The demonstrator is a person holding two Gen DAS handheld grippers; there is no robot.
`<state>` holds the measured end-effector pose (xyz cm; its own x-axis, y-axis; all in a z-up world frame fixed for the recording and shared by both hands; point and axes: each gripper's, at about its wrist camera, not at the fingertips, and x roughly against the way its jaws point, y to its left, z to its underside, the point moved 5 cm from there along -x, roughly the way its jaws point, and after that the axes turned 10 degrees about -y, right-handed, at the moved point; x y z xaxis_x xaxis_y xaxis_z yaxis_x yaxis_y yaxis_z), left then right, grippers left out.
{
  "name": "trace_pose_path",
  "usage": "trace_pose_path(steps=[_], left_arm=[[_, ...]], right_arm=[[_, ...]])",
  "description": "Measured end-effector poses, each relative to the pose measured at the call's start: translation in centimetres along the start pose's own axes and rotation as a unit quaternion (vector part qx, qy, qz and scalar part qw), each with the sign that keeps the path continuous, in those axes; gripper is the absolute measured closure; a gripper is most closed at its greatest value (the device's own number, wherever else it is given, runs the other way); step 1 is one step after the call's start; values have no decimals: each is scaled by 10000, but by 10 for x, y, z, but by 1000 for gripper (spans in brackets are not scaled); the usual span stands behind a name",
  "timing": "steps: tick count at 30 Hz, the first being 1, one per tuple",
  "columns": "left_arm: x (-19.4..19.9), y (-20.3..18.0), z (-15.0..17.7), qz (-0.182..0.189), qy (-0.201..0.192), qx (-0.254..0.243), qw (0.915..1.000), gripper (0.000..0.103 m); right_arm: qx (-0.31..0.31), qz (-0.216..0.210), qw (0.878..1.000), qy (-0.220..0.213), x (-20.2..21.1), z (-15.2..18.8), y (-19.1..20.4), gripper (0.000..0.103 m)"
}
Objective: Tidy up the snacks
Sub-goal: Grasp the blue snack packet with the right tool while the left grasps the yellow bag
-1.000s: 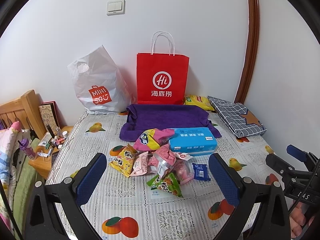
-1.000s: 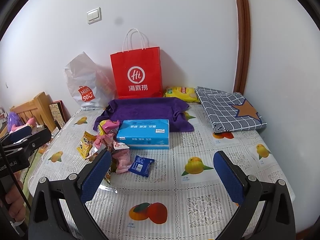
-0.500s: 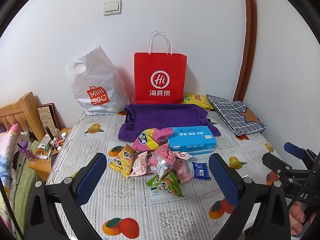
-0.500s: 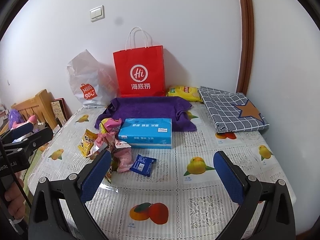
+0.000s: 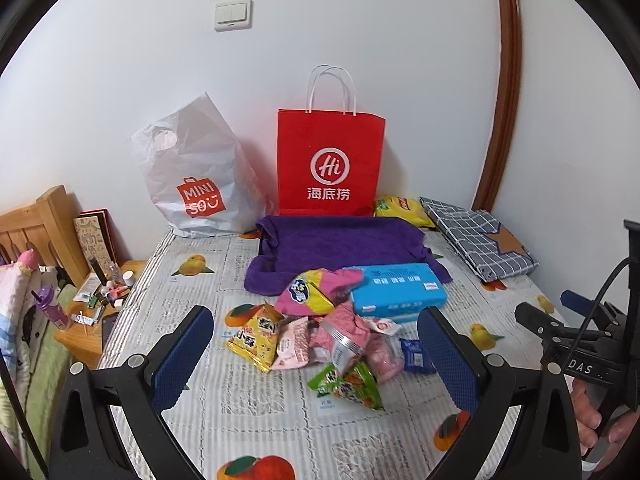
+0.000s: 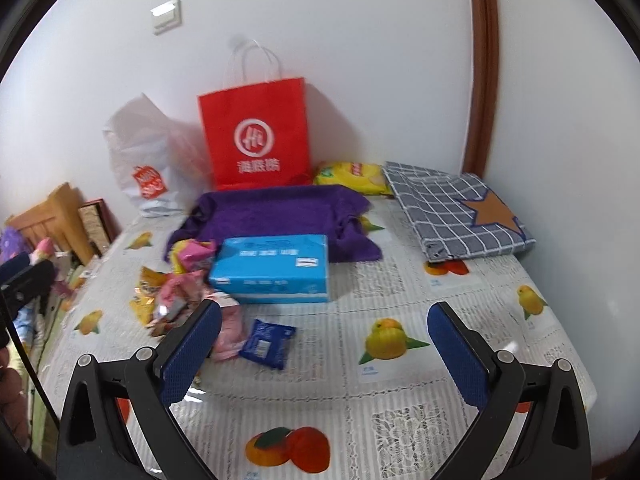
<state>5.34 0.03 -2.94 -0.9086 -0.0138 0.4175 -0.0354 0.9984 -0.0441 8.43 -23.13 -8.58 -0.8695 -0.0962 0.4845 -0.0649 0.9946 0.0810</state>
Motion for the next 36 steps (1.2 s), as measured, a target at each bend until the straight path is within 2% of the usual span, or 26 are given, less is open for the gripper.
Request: trace_pose_path(steps=[4, 9, 11, 14, 18, 20, 25, 26, 36], left_arm=[[-10, 9, -1, -14, -2, 70, 10000, 0], [-30, 21, 3, -101, 197, 45, 9997, 1], [-38, 27, 6, -244, 252, -28, 9994, 0], [-57, 35, 14, -533, 513, -199, 9971, 0], [-75, 45, 26, -392, 674, -99, 9969, 1], [-81, 50, 31, -368, 714, 6, 9968, 1], [-94, 61, 42, -301, 768, 217, 9964, 1], [-97, 63, 44, -277, 816, 224, 9960, 1], [-109, 79, 52, -209, 928, 457, 9944, 1]], right_arm=[[72, -65, 10000, 4, -13, 0, 0, 1], [297, 43, 9995, -139, -27, 0, 5, 1], [239, -15, 9997, 24, -39, 4, 5, 1], [44, -353, 9989, 303, -60, 12, 6, 9], [-328, -409, 9961, 714, -85, 28, 2, 9], [-345, -499, 9945, 851, -94, 37, 6, 13], [-210, -687, 9888, 1311, -119, 63, 29, 39], [-206, -694, 9884, 1338, -122, 67, 32, 42], [-515, -854, 9813, 1645, -141, 85, 51, 44]])
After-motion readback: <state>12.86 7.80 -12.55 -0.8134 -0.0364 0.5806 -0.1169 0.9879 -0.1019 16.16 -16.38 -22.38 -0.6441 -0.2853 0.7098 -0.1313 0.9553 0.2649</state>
